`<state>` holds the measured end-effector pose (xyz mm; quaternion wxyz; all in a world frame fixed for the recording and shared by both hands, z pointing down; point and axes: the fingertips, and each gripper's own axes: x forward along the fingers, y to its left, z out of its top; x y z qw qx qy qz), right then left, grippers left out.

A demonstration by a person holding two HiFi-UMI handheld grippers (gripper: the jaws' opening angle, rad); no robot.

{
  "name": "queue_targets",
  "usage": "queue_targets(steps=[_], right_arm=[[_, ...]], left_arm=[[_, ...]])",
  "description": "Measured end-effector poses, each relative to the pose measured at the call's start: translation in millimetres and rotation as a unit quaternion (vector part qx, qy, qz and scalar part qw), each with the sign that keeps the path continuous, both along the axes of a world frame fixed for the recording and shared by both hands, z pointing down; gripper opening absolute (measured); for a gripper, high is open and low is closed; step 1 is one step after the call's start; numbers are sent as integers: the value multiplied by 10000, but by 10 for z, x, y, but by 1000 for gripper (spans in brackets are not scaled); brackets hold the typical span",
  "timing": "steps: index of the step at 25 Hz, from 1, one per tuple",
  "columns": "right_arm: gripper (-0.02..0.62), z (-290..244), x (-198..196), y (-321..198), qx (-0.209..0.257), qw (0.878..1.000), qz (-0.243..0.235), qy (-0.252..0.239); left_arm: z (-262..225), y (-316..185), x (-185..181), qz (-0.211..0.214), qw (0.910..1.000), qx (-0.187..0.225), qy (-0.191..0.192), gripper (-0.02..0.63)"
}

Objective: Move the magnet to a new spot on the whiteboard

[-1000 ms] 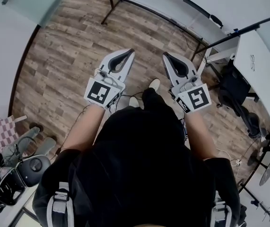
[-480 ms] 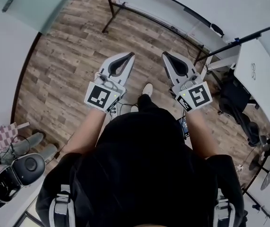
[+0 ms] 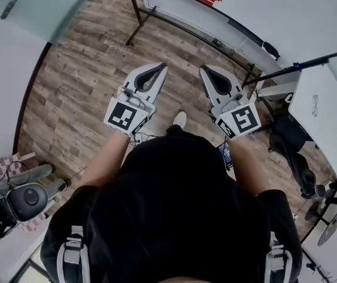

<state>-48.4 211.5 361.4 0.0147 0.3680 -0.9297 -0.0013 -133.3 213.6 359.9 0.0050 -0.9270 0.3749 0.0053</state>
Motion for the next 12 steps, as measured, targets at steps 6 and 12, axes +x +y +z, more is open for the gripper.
queue_targets(steps=[6,12], right_arm=[[0,-6,210,-431,-27,9996,-254,-126],[0,23,324,-650,-24,9990,-352,-260]], left_arm=[[-5,-423,347,-20,10000,-38,34,2],[-24,-597,477,-114,9999,27,-77,2]])
